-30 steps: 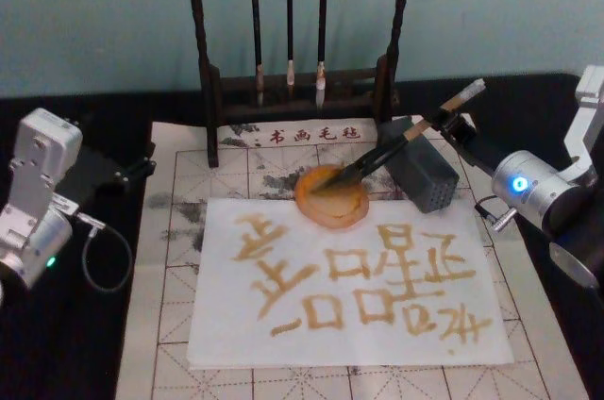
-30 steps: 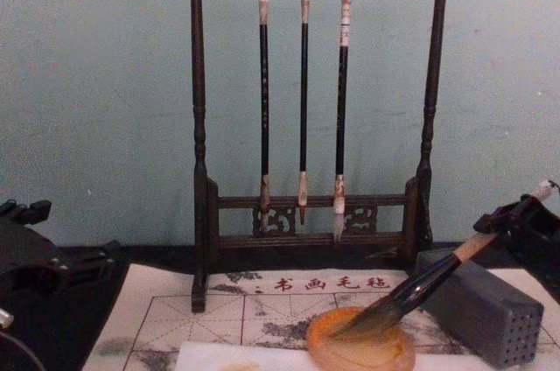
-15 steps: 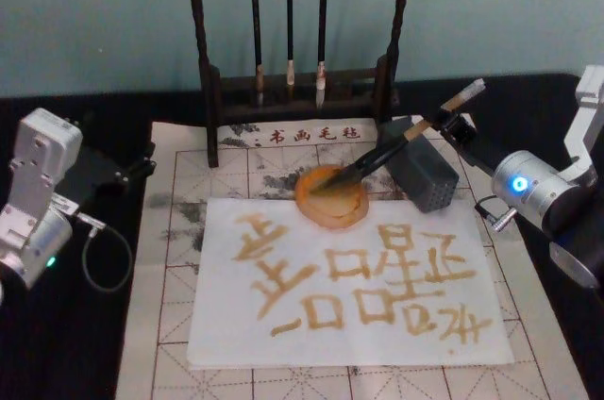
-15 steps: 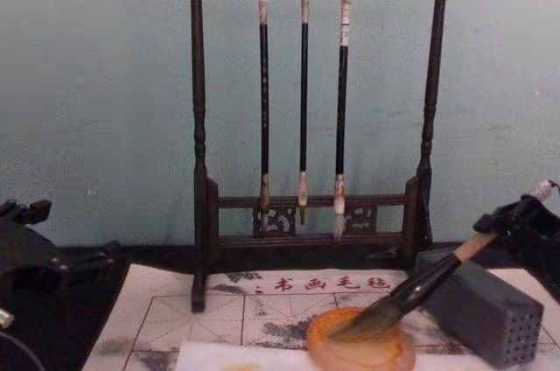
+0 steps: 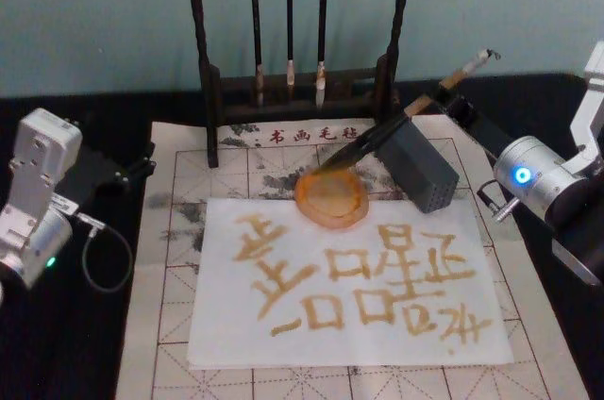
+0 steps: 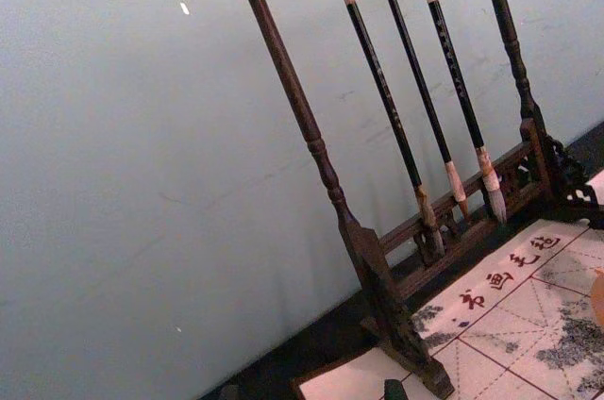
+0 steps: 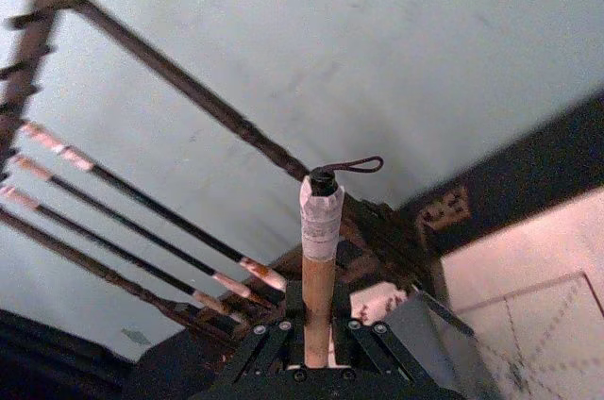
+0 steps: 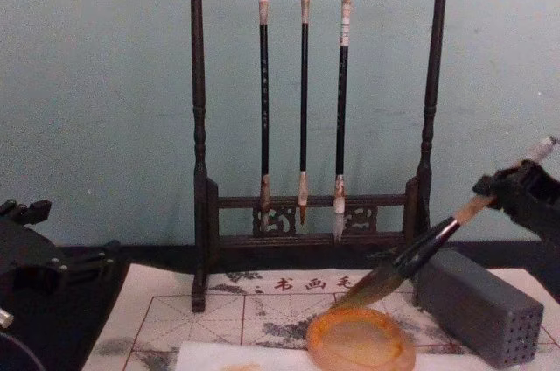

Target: Pick up the brush from the inkstone, write on the paper, then place the brush back to its original position.

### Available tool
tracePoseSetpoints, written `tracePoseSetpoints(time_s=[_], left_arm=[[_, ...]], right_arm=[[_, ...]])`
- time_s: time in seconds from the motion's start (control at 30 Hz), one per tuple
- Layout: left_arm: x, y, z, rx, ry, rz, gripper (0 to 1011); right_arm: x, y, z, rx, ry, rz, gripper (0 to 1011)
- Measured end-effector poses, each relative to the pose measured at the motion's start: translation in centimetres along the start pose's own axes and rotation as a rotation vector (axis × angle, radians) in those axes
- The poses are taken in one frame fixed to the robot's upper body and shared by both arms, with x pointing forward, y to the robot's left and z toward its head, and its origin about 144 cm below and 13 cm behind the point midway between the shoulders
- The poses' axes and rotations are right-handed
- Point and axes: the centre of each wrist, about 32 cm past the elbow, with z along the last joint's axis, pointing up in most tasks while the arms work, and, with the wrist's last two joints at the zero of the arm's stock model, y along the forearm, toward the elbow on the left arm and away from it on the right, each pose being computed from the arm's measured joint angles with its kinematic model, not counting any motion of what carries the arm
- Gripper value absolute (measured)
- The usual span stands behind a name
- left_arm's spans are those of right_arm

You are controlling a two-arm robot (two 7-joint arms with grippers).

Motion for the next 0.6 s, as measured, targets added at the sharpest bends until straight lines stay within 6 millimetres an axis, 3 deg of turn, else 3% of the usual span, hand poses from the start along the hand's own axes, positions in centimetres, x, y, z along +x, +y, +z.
tracePoseSetpoints(time_s=[0.6], left_arm=[[0.0, 0.0, 0.0, 0.000, 0.000, 0.000, 1001]], right_arm=[[-1.2, -3.1, -0.9, 0.063, -0.438, 0.196, 177]])
